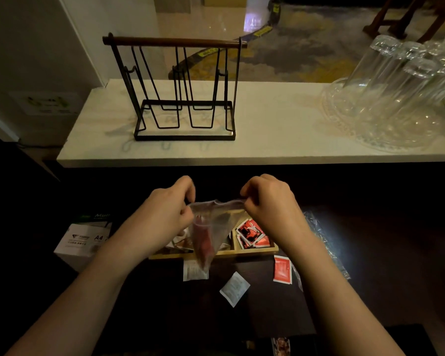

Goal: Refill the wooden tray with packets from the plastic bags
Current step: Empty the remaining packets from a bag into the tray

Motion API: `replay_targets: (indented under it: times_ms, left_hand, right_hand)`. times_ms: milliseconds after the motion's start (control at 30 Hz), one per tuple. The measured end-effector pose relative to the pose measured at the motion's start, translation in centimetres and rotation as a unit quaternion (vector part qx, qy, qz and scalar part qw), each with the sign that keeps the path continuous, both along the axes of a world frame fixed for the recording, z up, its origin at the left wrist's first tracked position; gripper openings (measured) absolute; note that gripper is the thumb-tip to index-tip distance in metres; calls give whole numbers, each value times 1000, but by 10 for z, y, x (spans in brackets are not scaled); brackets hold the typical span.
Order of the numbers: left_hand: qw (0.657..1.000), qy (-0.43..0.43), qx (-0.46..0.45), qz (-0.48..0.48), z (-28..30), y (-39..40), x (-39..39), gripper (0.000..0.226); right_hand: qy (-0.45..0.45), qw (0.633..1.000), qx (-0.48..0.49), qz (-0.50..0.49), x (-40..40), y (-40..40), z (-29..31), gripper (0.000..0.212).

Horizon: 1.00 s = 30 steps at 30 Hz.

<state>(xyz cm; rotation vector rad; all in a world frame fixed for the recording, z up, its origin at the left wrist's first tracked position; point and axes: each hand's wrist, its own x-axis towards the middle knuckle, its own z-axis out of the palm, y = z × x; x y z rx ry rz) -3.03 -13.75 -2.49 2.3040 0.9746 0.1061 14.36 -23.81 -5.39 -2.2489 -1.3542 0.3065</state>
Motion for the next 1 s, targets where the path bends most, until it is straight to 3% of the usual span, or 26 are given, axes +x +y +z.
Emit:
replay_targets:
  times_ms: [100, 167, 233, 533, 633, 700, 800, 900, 967, 1000]
  left_hand:
    - [999, -37, -24, 13, 0, 0, 9, 19]
    - [998, -49, -22, 24, 0, 0, 12, 19]
    - [998, -47, -17, 36, 1, 0, 13, 15]
    - [989, -92, 1, 118, 1, 1, 9, 17]
    - [990, -104, -44, 88, 2, 4, 5, 19]
    - [981, -135, -121, 64, 2, 9, -1, 15]
    - [948, -213, -195, 133, -14, 20, -10, 9]
    - [908, -178, -262, 273, -62, 24, -18, 16]
    - [851, -127, -411, 303, -93, 10, -23, 31]
    - [804, -120, -500, 298, -106, 2, -25, 41]
  right_hand:
    - [29, 992, 46, 112, -4, 2, 12, 36]
    - [80, 974, 9, 210, -14, 8, 19, 59]
    - [85, 963, -27, 253, -24, 14, 20, 68]
    - [-56, 966, -48, 249, -47, 22, 34, 55]
    - [-96, 959, -11, 265, -41, 38, 23, 27]
    - [-83, 959, 9, 272, -35, 45, 19, 12]
    - [-80, 958, 38, 272, -24, 52, 17, 6]
    - [-16, 957, 85, 277, -14, 51, 21, 7]
    - [51, 955, 101, 273, -11, 51, 25, 7]
    - [78, 954, 108, 269, -10, 51, 27, 8]
